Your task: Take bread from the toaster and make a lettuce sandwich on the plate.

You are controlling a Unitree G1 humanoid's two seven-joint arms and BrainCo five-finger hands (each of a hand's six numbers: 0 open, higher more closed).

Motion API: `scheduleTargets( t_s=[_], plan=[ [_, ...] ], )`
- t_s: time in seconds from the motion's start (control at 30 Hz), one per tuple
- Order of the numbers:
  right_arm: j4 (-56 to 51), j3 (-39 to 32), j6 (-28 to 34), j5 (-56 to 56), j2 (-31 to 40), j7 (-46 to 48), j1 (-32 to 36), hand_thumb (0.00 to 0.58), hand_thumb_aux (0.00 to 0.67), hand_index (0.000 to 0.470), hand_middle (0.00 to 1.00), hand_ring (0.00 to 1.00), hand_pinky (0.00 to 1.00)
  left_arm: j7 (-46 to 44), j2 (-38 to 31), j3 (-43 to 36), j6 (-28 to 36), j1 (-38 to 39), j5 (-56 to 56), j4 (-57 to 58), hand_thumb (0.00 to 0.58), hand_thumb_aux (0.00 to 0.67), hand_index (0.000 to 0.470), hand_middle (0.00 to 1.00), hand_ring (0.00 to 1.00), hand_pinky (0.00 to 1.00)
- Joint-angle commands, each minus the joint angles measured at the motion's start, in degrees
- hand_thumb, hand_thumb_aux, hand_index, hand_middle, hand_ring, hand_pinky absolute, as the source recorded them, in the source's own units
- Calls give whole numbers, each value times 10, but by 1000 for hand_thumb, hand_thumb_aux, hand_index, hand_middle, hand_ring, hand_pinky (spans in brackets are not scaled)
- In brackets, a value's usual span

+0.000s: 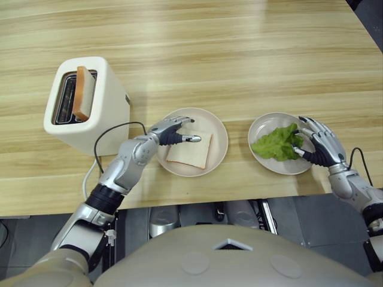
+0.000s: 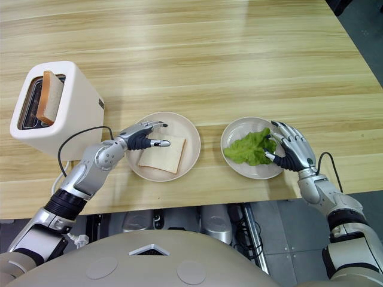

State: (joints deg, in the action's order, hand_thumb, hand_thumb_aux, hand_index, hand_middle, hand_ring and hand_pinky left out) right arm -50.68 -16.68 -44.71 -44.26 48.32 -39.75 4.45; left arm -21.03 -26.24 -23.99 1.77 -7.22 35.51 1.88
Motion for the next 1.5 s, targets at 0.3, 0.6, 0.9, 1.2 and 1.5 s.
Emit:
scheduleTargets(
  t_s=[0.3, 0.6, 0.9, 1.2, 1.5],
  plan=[
    [-6, 17, -63, 54, 13, 51, -11, 447, 349, 240, 0, 0, 0, 3, 3, 2, 7, 8, -2, 12, 0, 0, 0, 0, 0, 0],
    [-28, 8, -56, 50, -2, 80, -5, 478, 389, 267, 0, 0, 0, 7, 6, 4, 5, 5, -3, 14, 0, 0, 0, 0, 0, 0],
    [-42, -10, -46, 22, -6, 78, 8, 505, 428, 294, 0, 0, 0, 8, 7, 4, 7, 4, -4, 13, 0, 0, 0, 0, 0, 0],
    [-50, -23, -44, 5, -4, 60, 19, 580, 670, 460, 0, 0, 0, 9, 8, 5, 8, 2, -6, 16, 0, 0, 0, 0, 0, 0],
    [-33, -14, -47, -4, 6, 23, 45, 580, 670, 460, 0, 0, 0, 15, 10, 7, 3, 0, -9, 29, 0, 0, 0, 0, 0, 0]
  ],
)
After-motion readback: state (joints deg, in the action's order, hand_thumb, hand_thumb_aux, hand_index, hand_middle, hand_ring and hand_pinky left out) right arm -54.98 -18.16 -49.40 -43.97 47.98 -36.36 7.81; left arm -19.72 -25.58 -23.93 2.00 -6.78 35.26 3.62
